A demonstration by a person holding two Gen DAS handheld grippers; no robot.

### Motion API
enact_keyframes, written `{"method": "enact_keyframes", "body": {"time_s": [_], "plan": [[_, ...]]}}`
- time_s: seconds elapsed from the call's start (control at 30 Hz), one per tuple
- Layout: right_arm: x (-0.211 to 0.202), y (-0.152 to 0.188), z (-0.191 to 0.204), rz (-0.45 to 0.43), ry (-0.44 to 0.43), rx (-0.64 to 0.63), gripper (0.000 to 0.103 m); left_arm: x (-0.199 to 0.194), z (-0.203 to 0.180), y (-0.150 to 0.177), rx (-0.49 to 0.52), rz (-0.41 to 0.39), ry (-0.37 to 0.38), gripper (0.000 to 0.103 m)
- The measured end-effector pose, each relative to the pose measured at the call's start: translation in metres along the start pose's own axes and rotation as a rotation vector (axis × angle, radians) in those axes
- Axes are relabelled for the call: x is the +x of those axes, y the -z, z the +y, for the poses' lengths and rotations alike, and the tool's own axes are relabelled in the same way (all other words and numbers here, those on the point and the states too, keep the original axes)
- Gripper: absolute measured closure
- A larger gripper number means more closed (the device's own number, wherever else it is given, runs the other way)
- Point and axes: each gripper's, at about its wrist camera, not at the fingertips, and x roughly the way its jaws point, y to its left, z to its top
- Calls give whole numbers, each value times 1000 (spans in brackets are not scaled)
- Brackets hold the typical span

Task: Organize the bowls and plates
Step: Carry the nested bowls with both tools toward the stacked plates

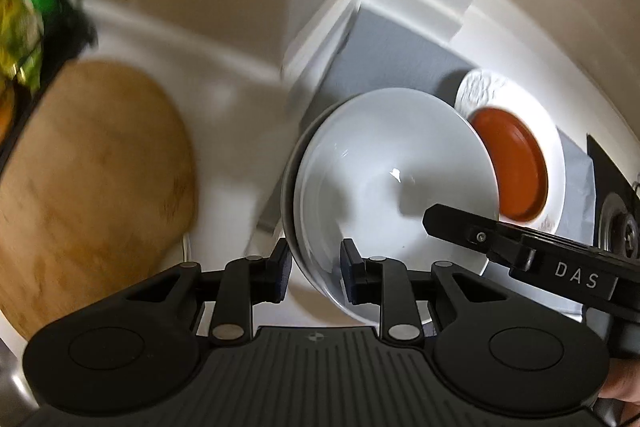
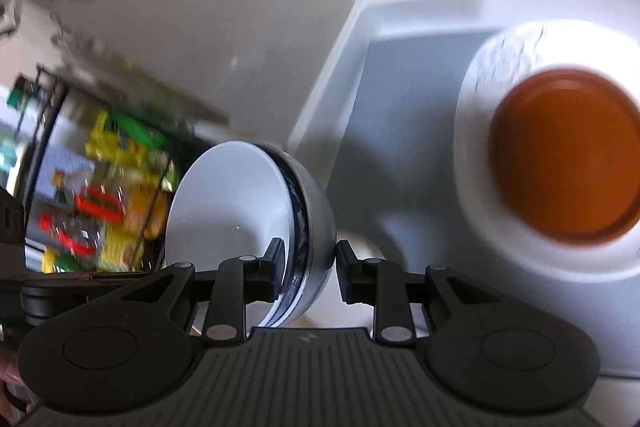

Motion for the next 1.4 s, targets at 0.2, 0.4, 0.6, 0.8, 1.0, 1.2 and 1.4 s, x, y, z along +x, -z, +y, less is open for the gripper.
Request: {"method": "enact_keyframes", "body": {"time_s": [0.2,0.4,0.6,0.8,1.0,1.2,1.4], "plan": [[14,24,-2,26,64,-17,73,21,11,10,7,63,26,75],[23,43,-8,42,128,-65,73,44,13,20,-8,118,46,75],[23,48,2,38,184,-213,72,45,25,21,-16,127,114,75],[9,34,5,2,160,-246,67,46,41,14,-39,135,190,75],[3,18,-6,-33,163,-178,67,35,45,2,3,81,217,78],[9,20,-18,-27,150,-130,74,52,61,-10,-52,113,274,80],[14,25,-44,2,129,35,36,63,67,-10,-71,150,323,71]]}}
